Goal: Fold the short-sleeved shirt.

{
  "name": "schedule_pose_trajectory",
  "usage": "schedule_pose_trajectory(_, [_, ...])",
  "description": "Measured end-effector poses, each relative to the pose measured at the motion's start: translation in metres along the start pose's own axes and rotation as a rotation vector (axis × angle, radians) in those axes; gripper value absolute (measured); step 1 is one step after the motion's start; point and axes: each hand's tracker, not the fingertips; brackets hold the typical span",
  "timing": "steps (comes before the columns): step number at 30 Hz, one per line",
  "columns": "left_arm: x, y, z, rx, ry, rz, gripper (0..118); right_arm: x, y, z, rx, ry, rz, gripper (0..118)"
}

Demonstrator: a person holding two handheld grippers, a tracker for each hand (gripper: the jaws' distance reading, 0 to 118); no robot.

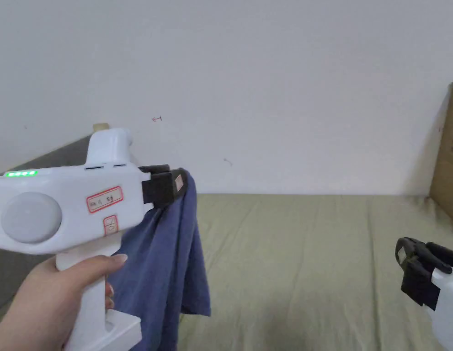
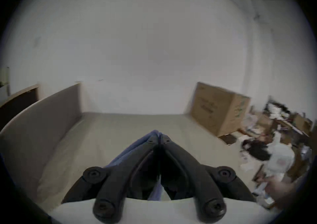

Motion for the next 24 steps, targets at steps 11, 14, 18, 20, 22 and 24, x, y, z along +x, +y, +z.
schedule_pose_trajectory(11, [0.092, -0.136, -0.205, -0.668, -0.152, 0.021, 0, 0.081, -0.005, 0.022, -0.088, -0.129, -0.182, 0])
schedule_pose_trajectory(14, [0.098, -0.209, -0.237, -0.860, -0.224, 0.221, 2, 0.093, -0.020, 0.022, -0.143, -0.143, -0.220, 0])
schedule_pose_trajectory(18, [0.102, -0.266, -0.247, -0.935, -0.277, 0.374, 96, 0.104, -0.037, 0.024, -0.178, -0.163, -0.251, 0])
schedule_pose_trajectory(20, [0.098, -0.271, -0.249, -0.914, -0.278, 0.370, 95, 0.109, -0.042, 0.023, -0.203, -0.178, -0.251, 0])
schedule_pose_trajectory(22, [0.098, -0.266, -0.244, -0.912, -0.273, 0.380, 95, 0.111, -0.044, 0.022, -0.216, -0.188, -0.249, 0])
schedule_pose_trajectory(24, [0.088, -0.250, -0.237, -0.862, -0.267, 0.380, 95, 0.113, -0.044, 0.022, -0.213, -0.190, -0.256, 0])
